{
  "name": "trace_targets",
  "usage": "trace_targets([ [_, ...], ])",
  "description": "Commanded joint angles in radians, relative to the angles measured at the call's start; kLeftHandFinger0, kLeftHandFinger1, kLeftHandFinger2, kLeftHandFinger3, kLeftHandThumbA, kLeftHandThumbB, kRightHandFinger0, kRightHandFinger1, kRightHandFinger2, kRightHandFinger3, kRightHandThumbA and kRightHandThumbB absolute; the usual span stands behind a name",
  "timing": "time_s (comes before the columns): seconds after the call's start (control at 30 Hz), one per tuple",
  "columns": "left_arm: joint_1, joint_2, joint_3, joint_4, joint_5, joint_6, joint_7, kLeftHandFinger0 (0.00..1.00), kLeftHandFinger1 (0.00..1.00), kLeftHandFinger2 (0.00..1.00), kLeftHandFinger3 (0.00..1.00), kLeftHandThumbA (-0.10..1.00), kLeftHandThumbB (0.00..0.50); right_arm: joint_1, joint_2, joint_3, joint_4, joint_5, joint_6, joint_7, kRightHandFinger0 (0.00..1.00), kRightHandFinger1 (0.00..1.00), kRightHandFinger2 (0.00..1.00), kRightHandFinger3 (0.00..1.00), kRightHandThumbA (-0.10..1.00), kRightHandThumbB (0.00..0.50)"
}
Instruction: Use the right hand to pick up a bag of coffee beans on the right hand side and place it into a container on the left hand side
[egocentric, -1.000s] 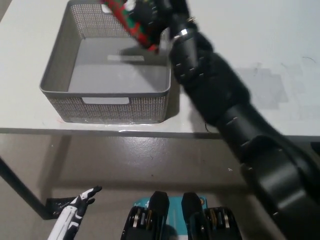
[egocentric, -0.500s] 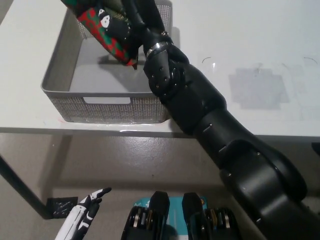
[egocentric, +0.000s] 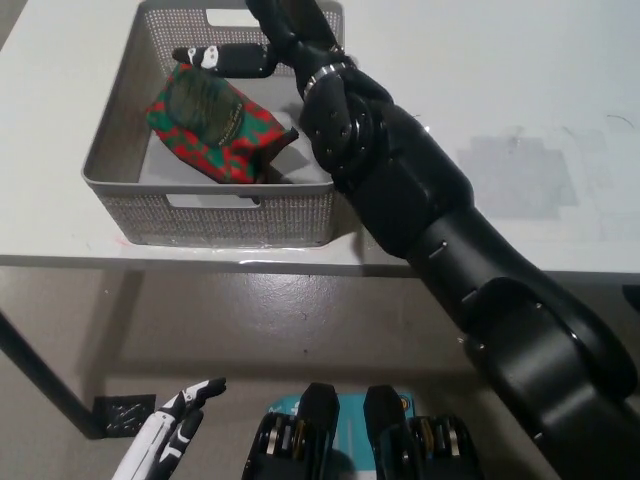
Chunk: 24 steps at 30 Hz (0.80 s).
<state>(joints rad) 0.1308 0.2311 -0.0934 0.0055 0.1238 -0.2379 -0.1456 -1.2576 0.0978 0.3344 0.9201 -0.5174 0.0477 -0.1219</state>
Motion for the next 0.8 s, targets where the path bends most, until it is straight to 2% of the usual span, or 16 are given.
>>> trace_targets([
  [0.0,-0.002,0.019,-0.005,-0.020,0.014,-0.031,-0.009,1.00,0.92,0.84,1.00,1.00,0.459,0.014,-0.047,0.010,-0.145,-0.014,0.027,0.038,1.00,1.00,1.00,1.00,1.00,0.422],
  [0.23,0.004,0.024,0.001,-0.027,0.014,-0.018,-0.006,1.00,0.92,0.83,1.00,1.00,0.458,0.173,-0.163,-0.058,-0.559,0.043,0.023,0.102,1.00,1.00,1.00,1.00,1.00,0.356],
  [0.3,0.003,0.025,0.002,-0.026,0.015,-0.022,-0.005,1.00,0.92,0.84,1.00,1.00,0.462,0.219,-0.208,-0.095,-0.689,0.063,0.021,0.112,1.00,1.00,1.00,1.00,1.00,0.372],
  [0.37,0.008,0.023,0.004,-0.028,0.019,-0.017,0.000,1.00,0.95,0.93,1.00,1.00,0.475,0.276,-0.247,-0.137,-0.820,0.108,0.026,0.137,1.00,1.00,1.00,1.00,1.00,0.354],
  [0.43,0.005,0.018,0.009,-0.024,0.006,-0.017,0.002,1.00,0.99,1.00,1.00,1.00,0.484,0.343,-0.293,-0.183,-0.984,0.167,0.056,0.177,1.00,1.00,1.00,1.00,1.00,0.380],
  [0.53,0.002,0.010,0.015,-0.015,-0.004,-0.021,0.008,1.00,1.00,1.00,1.00,1.00,0.482,0.435,-0.323,-0.236,-1.168,0.229,0.081,0.183,1.00,1.00,1.00,1.00,1.00,0.396],
  [0.57,0.002,0.007,0.016,-0.013,-0.006,-0.022,0.010,1.00,1.00,1.00,1.00,1.00,0.487,0.473,-0.334,-0.246,-1.217,0.245,0.048,0.171,1.00,1.00,1.00,1.00,1.00,0.374],
  [0.7,0.003,-0.001,0.022,-0.006,-0.016,-0.036,0.018,1.00,1.00,1.00,1.00,1.00,0.489,0.654,-0.340,-0.266,-1.359,0.329,-0.018,0.146,1.00,1.00,1.00,1.00,1.00,0.407],
  [0.73,0.004,-0.002,0.024,-0.005,-0.020,-0.035,0.018,1.00,1.00,1.00,1.00,1.00,0.490,0.693,-0.340,-0.265,-1.381,0.334,-0.031,0.139,1.00,1.00,1.00,1.00,1.00,0.409],
  [0.77,0.001,-0.004,0.025,-0.001,-0.019,-0.036,0.021,1.00,1.00,1.00,1.00,1.00,0.499,0.746,-0.344,-0.263,-1.388,0.354,-0.075,0.130,1.00,1.00,1.00,1.00,1.00,0.389],
])
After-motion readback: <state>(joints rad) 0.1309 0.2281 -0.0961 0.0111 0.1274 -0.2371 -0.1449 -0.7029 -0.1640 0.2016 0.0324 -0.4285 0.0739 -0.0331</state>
